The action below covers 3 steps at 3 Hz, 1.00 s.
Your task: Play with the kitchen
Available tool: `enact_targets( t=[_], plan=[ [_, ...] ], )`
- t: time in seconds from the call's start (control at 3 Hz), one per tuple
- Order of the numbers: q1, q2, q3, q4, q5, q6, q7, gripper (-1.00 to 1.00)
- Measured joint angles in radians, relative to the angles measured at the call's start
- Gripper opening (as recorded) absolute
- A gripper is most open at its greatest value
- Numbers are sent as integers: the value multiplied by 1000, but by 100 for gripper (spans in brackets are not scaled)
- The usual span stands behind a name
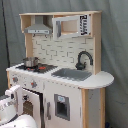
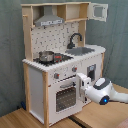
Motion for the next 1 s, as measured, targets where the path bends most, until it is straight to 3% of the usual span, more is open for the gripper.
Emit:
enact_targets(
  t=[0.33, 1.0],
  plan=[
    [48, 7, 18, 6, 1, -93, 26, -100],
    [93, 39, 52, 54, 17, -280, 47, -100]
  ],
)
